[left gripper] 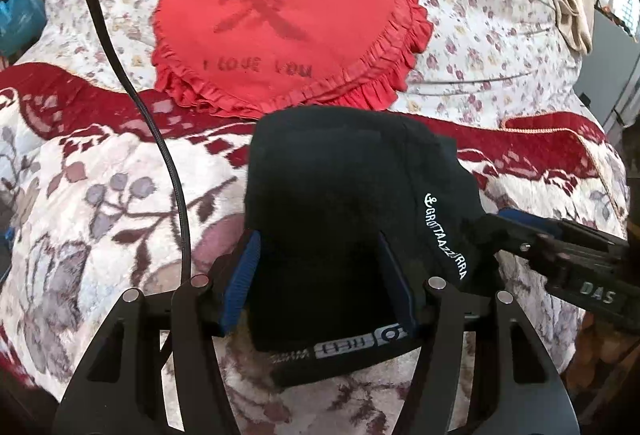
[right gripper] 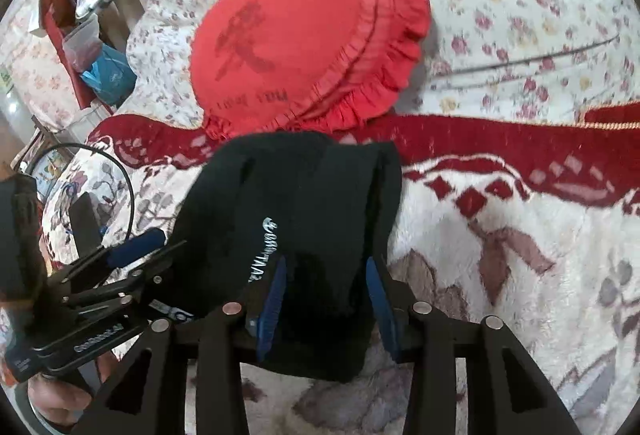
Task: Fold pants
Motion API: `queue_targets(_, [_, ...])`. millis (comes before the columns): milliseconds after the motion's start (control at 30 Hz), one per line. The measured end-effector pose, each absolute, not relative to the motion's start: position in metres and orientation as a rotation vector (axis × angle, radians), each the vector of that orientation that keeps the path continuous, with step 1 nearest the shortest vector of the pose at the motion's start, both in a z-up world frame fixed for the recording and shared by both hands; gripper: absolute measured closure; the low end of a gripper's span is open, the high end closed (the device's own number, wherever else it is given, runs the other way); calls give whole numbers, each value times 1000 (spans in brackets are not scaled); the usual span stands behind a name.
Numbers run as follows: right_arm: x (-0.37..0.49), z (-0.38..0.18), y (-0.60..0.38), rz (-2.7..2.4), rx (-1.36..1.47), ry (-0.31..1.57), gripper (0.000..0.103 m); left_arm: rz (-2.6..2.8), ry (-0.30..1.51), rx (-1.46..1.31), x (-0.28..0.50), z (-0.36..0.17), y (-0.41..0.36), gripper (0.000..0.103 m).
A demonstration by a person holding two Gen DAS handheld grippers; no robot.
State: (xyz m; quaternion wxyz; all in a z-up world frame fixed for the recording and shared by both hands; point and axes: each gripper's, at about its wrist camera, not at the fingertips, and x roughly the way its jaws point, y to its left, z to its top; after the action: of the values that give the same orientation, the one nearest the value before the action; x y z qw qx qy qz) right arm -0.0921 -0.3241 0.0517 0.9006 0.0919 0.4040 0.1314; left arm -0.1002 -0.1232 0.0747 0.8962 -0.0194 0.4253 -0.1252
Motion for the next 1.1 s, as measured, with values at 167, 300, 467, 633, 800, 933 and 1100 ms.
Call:
queue_targets(167, [-101, 60, -312, 283, 183, 812, 54, -254, 842, -22, -109, 86, -120, 43])
queue_targets(300, [-107, 68, -309, 278, 180, 785, 53, -239, 822, -7, -115, 94, -117, 43])
queue_targets(467, [-113, 73, -308, 265, 170, 775, 51, -187, 802, 22, -124, 102, -111, 43])
queue_targets(633, [-117, 72, -308, 266, 181, 782, 51, -141, 792, 21, -130, 108, -105, 43])
queue_targets(800, [-119, 75, -305, 278, 170, 783, 51, -111, 772, 29, -136, 115, -103, 43])
queue_targets(933, [-120, 76, -304, 282, 181, 785, 51, -92, 761, 36, -139, 120, -103, 43])
queue_targets(1100, [-121, 77, -302, 288, 181, 785, 50, -70, 745, 51, -140, 124, -103, 43])
